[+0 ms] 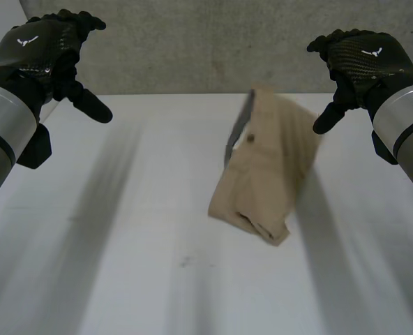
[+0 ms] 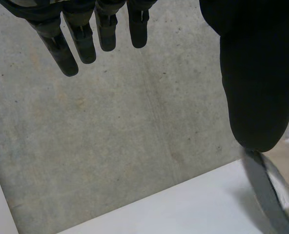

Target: Fold the shorts.

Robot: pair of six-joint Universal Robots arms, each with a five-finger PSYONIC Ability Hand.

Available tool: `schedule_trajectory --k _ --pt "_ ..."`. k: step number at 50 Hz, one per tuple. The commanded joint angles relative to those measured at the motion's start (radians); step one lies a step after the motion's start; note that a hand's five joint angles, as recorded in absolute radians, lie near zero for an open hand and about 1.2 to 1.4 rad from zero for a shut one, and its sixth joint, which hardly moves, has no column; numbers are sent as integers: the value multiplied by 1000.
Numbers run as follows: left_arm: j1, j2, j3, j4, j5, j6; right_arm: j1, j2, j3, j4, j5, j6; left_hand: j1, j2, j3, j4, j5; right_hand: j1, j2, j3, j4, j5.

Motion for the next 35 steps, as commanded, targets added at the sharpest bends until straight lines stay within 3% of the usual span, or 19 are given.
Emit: schedule_trajectory --k 1,12,19,25,30,35 --pt "1 3 1 0 0 0 0 0 0 0 -1 0 -18 -17 -31 -25 -42 18 -42 -36 -55 -49" --pt "0 -7 -2 6 0 0 -1 1 -2 6 -70 -18 -18 -17 -31 -25 -42 18 -42 -36 -55 -49" --pt "0 -7 -4 6 0 0 12 61 8 118 -120 -204 -18 -17 -31 -25 -42 43 -18 -12 -30 -24" --pt "-3 -8 -4 6 0 0 42 164 8 179 -120 -247 -18 -17 -31 -25 -42 31 -29 -23 -41 -36" --pt "-6 -20 -5 6 0 0 106 274 6 141 -120 -247 -18 -17 -31 -25 -42 18 -42 -36 -55 -49" --pt "-6 -36 -5 8 0 0 121 370 18 -23 -117 -255 -18 -17 -31 -25 -42 18 -42 -36 -55 -49"
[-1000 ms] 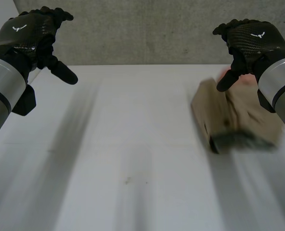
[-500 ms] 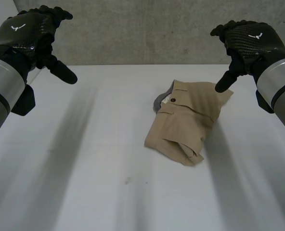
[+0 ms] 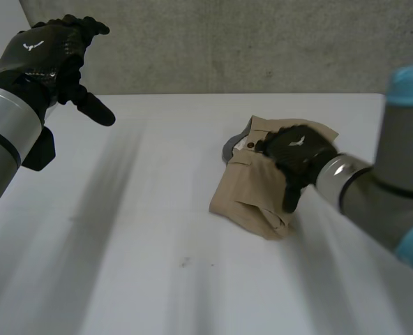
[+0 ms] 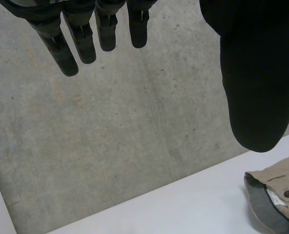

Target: Fold the shorts.

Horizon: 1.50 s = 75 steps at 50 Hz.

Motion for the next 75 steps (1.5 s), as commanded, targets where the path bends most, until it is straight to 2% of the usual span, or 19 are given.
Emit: schedule_trajectory --k 1,4,8,11,16,20,28,31,36,41,45,49,52,55,65,68,70,72,75 --pt "-1 -28 -1 1 -1 0 39 164 15 -239 6 -5 -18 -17 -31 -25 -42 25 -35 -29 -47 -42" --pt "-1 -37 -1 0 -1 0 39 219 12 -349 11 -14 -18 -17 -31 -25 -42 159 99 105 87 92" --pt "-1 -37 -1 0 -1 0 39 253 1 -414 9 -40 -18 -17 -31 -25 -42 854 794 800 782 788" --pt "-1 -35 -2 0 -1 0 39 258 -10 -437 6 -74 -18 -17 -31 -25 -42 1239 1179 1184 1166 1172" --pt "0 -22 -2 1 -1 0 55 236 -66 -428 11 -68 -18 -17 -31 -25 -42 1240 1180 1185 1167 1173" --pt "-1 -5 2 1 -1 0 134 160 -132 -428 4 -25 -18 -17 -31 -25 -42 1240 1180 1185 1167 1173" --pt "5 63 7 3 -3 0 199 32 -382 -443 27 237 -18 -17 -31 -25 -42 1240 1180 1185 1167 1173" --pt "11 101 5 17 -3 2 199 29 -463 -460 84 285 -18 -17 -31 -25 -42 1240 1180 1185 1167 1173" --pt "12 162 -4 52 -5 2 185 56 -550 -480 254 264 -18 -17 -31 -25 -42 1240 1180 1185 1167 1173" --pt "14 192 -4 60 -3 0 160 77 -525 -480 320 236 -18 -17 -31 -25 -42 1240 1180 1185 1167 1173" --pt "16 192 -2 60 0 0 98 51 -323 -479 382 244 -18 -17 -31 -25 -42 1240 1180 1185 1167 1173" --pt "17 181 -4 60 0 0 56 3 -153 -431 367 224 -18 -17 -31 -25 -42 1240 1180 1185 1167 1173" --pt "19 162 -10 58 0 0 44 -12 -65 -326 328 183 -18 -17 -31 -25 -42 966 906 912 894 899" --pt "16 138 -22 60 2 2 4 39 33 -55 264 79 -18 -17 -31 -25 -42 96 36 42 24 29" --pt "-4 15 -41 55 0 0 -63 -39 38 -132 242 97 -15 -14 -28 -22 -39 18 -42 -36 -55 -49" --pt "-15 -9 -42 52 -1 0 -63 -98 26 -146 195 83 -9 -8 -22 -16 -34 18 -42 -36 -55 -49" --pt "-35 -34 -45 44 -5 0 -65 -115 3 -138 99 54 -3 -2 -16 -10 -28 18 -42 -36 -55 -49" --pt "-56 -51 -51 37 -9 0 -64 -111 -2 -135 66 40 0 1 -13 -7 -25 18 -42 -36 -55 -49" --pt "-111 -86 -88 20 -24 -2 -57 -80 -4 -132 -92 -57 6 7 -7 -2 -19 18 -42 -36 -55 -49"
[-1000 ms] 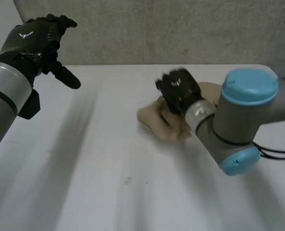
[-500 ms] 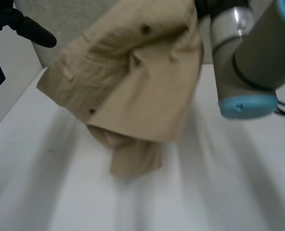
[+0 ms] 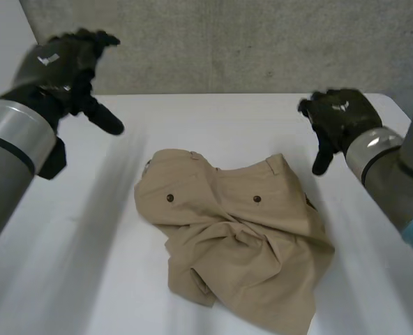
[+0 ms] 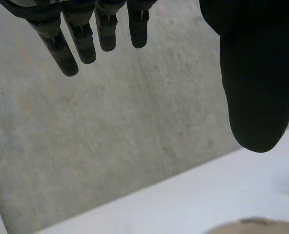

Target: Fold the shorts.

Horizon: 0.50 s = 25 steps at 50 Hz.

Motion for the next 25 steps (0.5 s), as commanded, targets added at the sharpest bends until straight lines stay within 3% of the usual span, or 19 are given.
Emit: schedule_trajectory --k 1,4,8,11,14,16,25 --pt "-87 -70 -43 -29 -21 -2 13 21 -23 -1 -273 -150 6 7 -7 -1 -19 -23 -42 -37 -54 -58" --pt "-126 -77 -101 -31 -70 -3 19 62 -19 -4 -347 -272 23 24 11 16 -1 -23 -42 -37 -54 -58" --pt "-183 -79 -161 -29 -130 -17 19 127 -26 -4 -370 -467 23 24 11 16 -1 -23 -42 -37 -54 -58" --pt "-319 -85 -234 -25 -178 -17 16 154 -28 -4 -366 -577 23 24 11 16 -1 -23 -42 -37 -54 -58" --pt "-376 -102 -258 -23 -188 -17 7 180 -30 -10 -364 -688 23 24 11 16 -1 -23 -42 -37 -54 -58" --pt "-425 -140 -261 -23 -196 -17 -2 194 -31 -11 -367 -725 32 33 19 25 7 -23 -42 -37 -54 -58" --pt "-489 -247 -247 -20 -190 -16 -90 254 -60 -13 -389 -780 44 45 31 37 19 -23 -42 -37 -54 -58"
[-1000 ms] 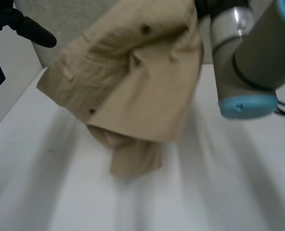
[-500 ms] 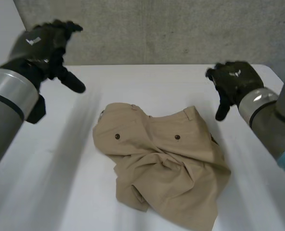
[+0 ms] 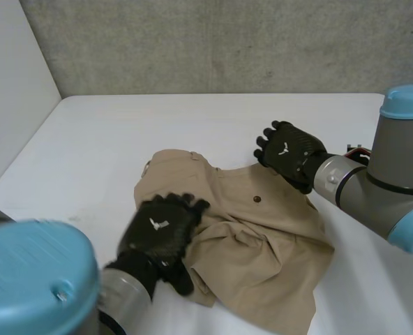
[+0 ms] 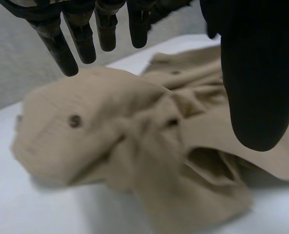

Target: Fold the shorts.

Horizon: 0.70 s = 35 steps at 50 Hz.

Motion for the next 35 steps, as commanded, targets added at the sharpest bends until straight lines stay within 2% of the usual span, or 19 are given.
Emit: schedule_trajectory --k 1,7,12,15,16,17,20,21,24,27,30,31,32,34,35 --pt "-48 -145 31 9 7 2 -68 67 -34 -4 -16 -26 41 43 31 37 19 -23 -42 -37 -54 -58" --pt "-48 -248 71 74 5 9 -79 149 -61 -10 -36 -69 102 104 92 98 81 -23 -42 -37 -54 -58" --pt "-49 -306 105 153 -27 19 -87 201 -77 -33 -123 -79 266 268 257 262 245 116 97 102 86 81" --pt "-49 -332 122 189 -47 20 -87 225 -81 -60 -187 -69 454 456 444 450 432 365 347 351 335 330" --pt "-49 -338 126 195 -52 20 -87 237 -83 -77 -206 -66 542 544 532 538 520 593 574 578 562 558" --pt "-48 -351 132 206 -56 20 -85 241 -83 -85 -218 -63 749 751 739 745 728 743 725 729 713 708" --pt "-42 -360 139 215 -62 20 -85 247 -88 -106 -237 -52 1111 1113 1101 1107 1089 1198 1179 1183 1167 1162" --pt "-36 -360 143 215 -65 20 -84 247 -91 -120 -243 -39 1196 1198 1186 1192 1175 1199 1180 1184 1168 1164" --pt "-5 -346 151 213 -66 20 -79 239 -92 -139 -240 0 1197 1199 1187 1193 1176 1199 1180 1184 1168 1164" --pt "49 -314 160 213 -66 29 -76 189 -100 -145 -203 122 1197 1199 1187 1193 1176 1199 1180 1184 1168 1164" --pt "128 -248 194 241 -64 65 -75 129 -103 -145 -151 231 1197 1199 1187 1193 1176 1199 1180 1184 1168 1164" --pt "154 -233 209 253 -62 80 -75 88 -103 -146 -108 316 1197 1199 1187 1193 1176 1199 1180 1184 1168 1164" --pt "214 -211 243 276 -58 121 -75 68 -103 -146 -86 363 1197 1199 1187 1193 1176 1199 1180 1184 1168 1164" --pt "276 -191 281 295 -53 173 -75 49 -98 -148 -67 407 1197 1199 1187 1193 1176 1199 1180 1184 1168 1164" --pt "306 -185 299 301 -53 204 -75 14 -89 -154 -25 493 1197 1199 1187 1193 1176 1199 1180 1184 1168 1164"
